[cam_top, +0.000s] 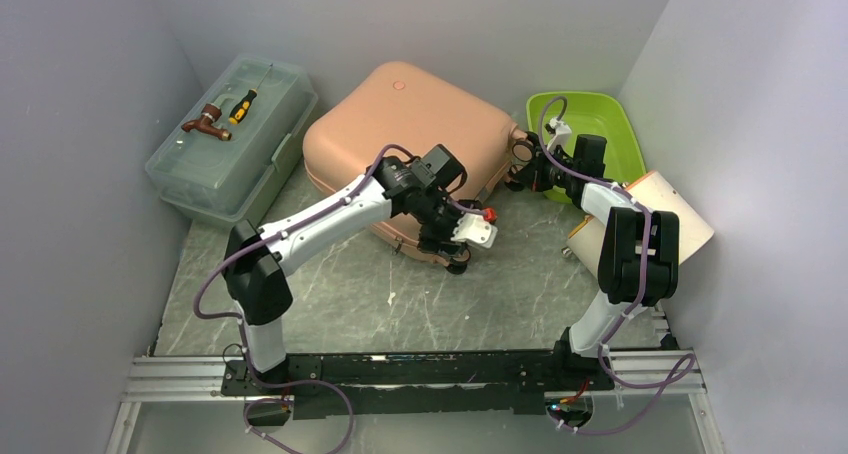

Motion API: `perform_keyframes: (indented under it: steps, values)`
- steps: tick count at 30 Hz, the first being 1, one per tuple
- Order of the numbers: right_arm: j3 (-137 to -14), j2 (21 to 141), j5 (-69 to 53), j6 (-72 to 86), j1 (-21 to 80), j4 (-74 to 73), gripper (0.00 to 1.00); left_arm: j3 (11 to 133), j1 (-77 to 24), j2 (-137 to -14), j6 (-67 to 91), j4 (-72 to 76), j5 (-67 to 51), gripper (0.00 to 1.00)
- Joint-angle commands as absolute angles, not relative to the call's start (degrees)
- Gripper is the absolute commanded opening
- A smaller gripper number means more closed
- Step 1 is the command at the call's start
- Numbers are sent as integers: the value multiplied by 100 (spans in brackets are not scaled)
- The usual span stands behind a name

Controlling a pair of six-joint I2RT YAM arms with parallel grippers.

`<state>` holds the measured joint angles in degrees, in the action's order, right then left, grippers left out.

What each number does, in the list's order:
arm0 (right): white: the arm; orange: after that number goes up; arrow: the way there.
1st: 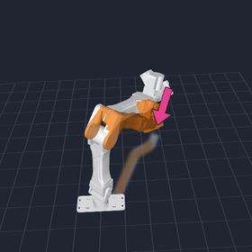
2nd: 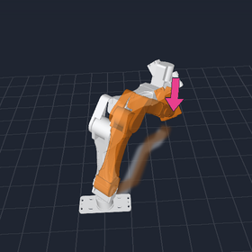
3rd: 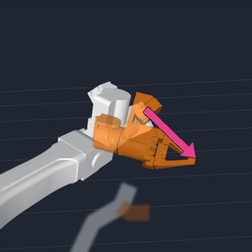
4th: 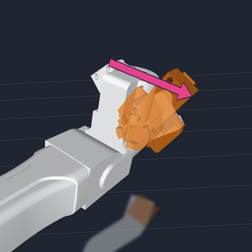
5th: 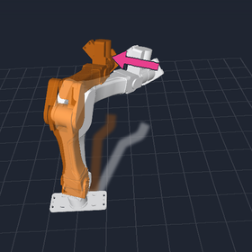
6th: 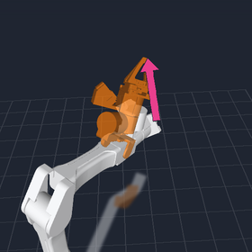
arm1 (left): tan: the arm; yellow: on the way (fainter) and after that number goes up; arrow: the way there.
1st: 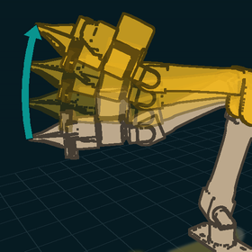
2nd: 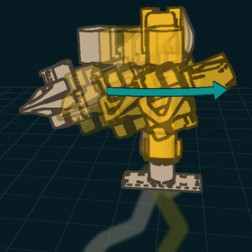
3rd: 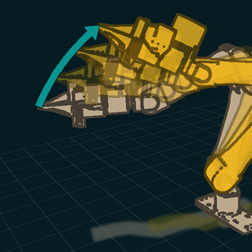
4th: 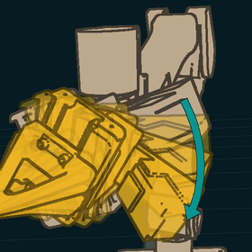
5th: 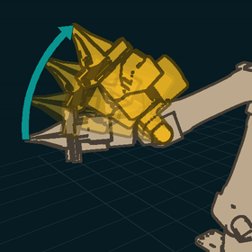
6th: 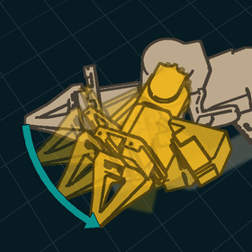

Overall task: Open, take out, and arrange the luggage
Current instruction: Unzip the luggage at the center of the board.

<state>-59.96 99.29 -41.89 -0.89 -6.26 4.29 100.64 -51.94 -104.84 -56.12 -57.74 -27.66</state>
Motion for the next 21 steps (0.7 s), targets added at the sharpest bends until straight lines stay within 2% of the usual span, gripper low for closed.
perform_keyframes:
  steps: [1,14,21]
  values:
    - [-6209,9864,-4126,-60,-626,526,0,9556,-5129,-10474,-5236,-7207,-2601,0]
    - [-6157,9727,-4271,-410,-620,511,0,8319,-5125,-9045,-4940,-7254,-2784,0]
    - [-6077,9582,-4352,-688,-498,510,0,7998,-5116,-8679,-5051,-7513,-3011,0]
